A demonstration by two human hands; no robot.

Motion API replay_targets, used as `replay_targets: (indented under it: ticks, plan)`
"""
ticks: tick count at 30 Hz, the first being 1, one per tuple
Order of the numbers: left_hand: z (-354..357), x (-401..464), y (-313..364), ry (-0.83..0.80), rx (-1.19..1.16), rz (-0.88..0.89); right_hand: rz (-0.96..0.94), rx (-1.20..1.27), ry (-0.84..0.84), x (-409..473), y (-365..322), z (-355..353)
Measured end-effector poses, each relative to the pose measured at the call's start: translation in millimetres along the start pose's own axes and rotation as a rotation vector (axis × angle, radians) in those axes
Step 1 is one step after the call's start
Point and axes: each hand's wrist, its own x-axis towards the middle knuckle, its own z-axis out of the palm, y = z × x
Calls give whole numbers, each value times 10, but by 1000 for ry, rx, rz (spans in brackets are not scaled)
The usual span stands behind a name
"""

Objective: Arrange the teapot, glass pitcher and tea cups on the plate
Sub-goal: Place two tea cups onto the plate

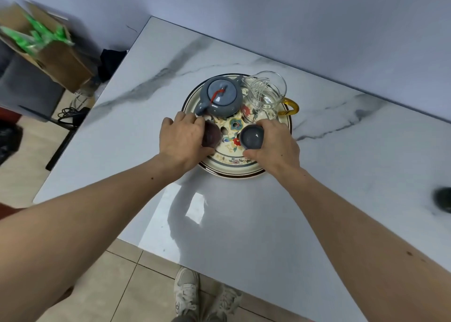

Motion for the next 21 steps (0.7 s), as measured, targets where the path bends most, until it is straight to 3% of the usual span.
replay_targets:
  ticks: [15,21]
  plan:
    - [-101,-7,41,-3,16,-14,42,22,-9,-56,20,-58]
    - [-295,-113,173,71,32,42,49,3,25,-300,172,-308]
